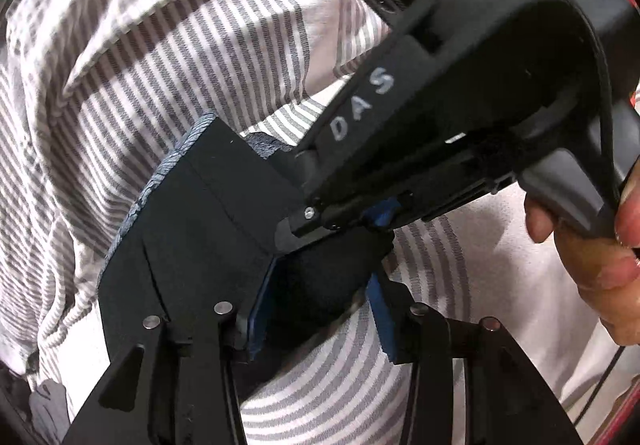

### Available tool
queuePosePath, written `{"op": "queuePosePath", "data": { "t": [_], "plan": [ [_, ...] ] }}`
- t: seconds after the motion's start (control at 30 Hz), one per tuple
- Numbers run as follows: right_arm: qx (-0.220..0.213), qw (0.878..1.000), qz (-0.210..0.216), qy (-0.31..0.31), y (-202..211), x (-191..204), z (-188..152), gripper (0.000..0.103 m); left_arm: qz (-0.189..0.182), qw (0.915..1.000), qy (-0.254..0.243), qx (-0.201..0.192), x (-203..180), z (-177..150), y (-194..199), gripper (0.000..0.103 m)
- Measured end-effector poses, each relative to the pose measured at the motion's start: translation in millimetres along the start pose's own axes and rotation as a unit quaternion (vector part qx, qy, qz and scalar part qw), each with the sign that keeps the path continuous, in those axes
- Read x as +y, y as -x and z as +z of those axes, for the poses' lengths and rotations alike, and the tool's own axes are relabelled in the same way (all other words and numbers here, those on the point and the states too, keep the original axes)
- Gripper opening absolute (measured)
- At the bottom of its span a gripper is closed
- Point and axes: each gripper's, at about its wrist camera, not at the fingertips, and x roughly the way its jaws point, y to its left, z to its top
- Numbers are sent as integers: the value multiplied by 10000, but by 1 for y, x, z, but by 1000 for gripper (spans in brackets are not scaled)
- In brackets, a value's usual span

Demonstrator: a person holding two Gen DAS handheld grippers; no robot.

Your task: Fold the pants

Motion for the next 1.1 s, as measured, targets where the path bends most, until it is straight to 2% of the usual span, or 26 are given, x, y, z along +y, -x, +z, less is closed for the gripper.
{"op": "queuePosePath", "data": {
  "t": [0.03, 0.1, 0.2, 0.33, 0.47, 0.53, 0.6, 0.63, 0.67, 0.7, 0.77, 0.8, 0.9, 0.93, 0.97, 1.03, 1.07, 1.1],
  "plan": [
    [7, 9999, -92, 45, 0, 4, -1, 27, -33, 10000, 81, 25, 2, 0, 6, 62],
    [-42, 9990, -419, 116, 4, 13, -4, 40, -53, 9996, 291, -27, 11, -3, 19, 67],
    [-338, 9963, -740, 269, 17, 27, -4, 40, -4, 9986, 525, -39, 29, -12, 37, 67],
    [-640, 9944, -650, 531, 26, 52, 10, 40, 291, 9951, 934, -122, 59, -19, 51, 67],
    [-573, 9925, -702, 819, 6, 68, 39, 40, 648, 9884, 1375, -72, 94, -21, 45, 67],
    [-398, 9912, -862, 924, -13, 68, 50, 40, 750, 9839, 1621, -25, 109, -23, 38, 67],
    [-143, 9902, -1101, 845, -34, 63, 56, 40, 769, 9800, 1832, 75, 125, -23, 23, 67],
    [-139, 9900, -1146, 807, -38, 61, 57, 39, 699, 9766, 2018, 248, 132, -27, 13, 67],
    [-148, 9905, -1143, 745, -40, 60, 57, 28, 610, 9747, 2120, 371, 138, -31, 4, 67],
    [-154, 9932, -957, 641, -38, 59, 56, 0, 481, 9715, 2263, 522, 142, -38, -6, 67],
    [-66, 9976, -533, 439, -38, 59, 53, 0, 237, 9659, 2498, 638, 145, -45, -18, 67],
    [-74, 9974, -528, 488, -36, 61, 50, 0, 231, 9659, 2498, 640, 145, -46, -20, 67],
    [-135, 9941, -745, 775, -25, 64, 44, 1, 211, 9661, 2494, 636, 144, -45, -17, 67],
    [-211, 9910, -948, 926, -21, 66, 41, 2, 170, 9654, 2524, 639, 145, -46, -16, 67],
    [-265, 9888, -1074, 1001, -18, 67, 40, 6, 153, 9656, 2517, 644, 145, -46, -15, 67],
    [-316, 9865, -1203, 1064, -10, 64, 37, 26, 168, 9674, 2442, 646, 142, -48, -15, 67],
    [-354, 9865, -1220, 1033, -7, 60, 36, 45, 198, 9686, 2391, 645, 140, -48, -15, 67],
    [-409, 9859, -1249, 1034, -4, 58, 36, 54, 227, 9694, 2358, 645, 139, -47, -15, 67]
  ]
}}
